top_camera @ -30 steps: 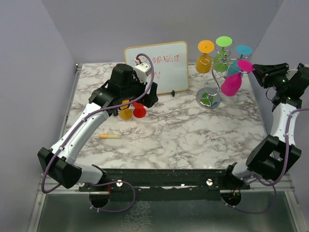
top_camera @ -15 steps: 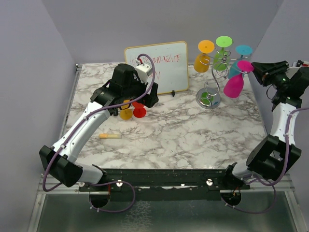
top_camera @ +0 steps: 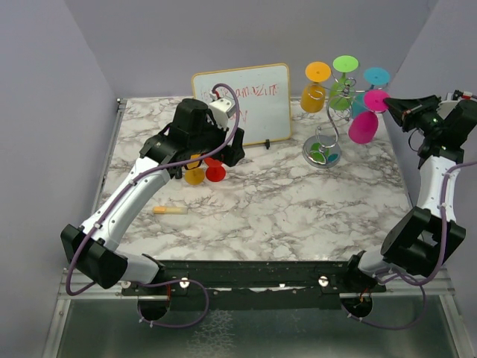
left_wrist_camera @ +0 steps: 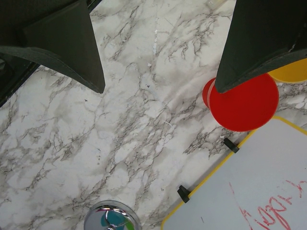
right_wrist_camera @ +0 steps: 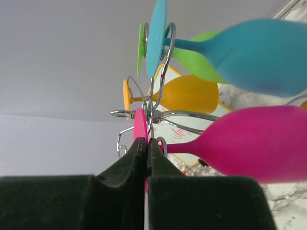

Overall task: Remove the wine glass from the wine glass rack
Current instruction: Pick up the wine glass from the wine rack.

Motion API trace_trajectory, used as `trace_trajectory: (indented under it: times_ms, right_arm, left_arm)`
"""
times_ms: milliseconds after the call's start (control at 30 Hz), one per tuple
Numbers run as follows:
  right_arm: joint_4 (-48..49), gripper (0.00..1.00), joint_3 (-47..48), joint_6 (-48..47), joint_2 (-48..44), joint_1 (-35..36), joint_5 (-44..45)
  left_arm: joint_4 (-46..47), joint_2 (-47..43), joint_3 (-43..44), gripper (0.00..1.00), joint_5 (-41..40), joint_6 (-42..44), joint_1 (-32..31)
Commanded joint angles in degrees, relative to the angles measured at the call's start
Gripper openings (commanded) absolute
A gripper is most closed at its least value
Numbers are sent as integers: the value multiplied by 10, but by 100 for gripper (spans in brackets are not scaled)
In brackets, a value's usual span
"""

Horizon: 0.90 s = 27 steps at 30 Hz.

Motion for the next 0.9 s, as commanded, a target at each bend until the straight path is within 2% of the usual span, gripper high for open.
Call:
trace_trajectory:
  times_ms: [0,300,467,867]
  right_arm:
    - [-18,1,13,-7,-4,1,6]
    - [3,1,-12,43,-54,2,44]
    - [-33,1,-14,40,-79,2,83]
    - [-105,0,-31,6,-117,1,96]
  left_arm:
    - [10,-5,-10,99,10,-5,2]
    - [10,-7,-11,99,6,-3,2]
    - [10,-9,-11,99,5,-1,2]
    - [9,-15,-15,99,1,0,2]
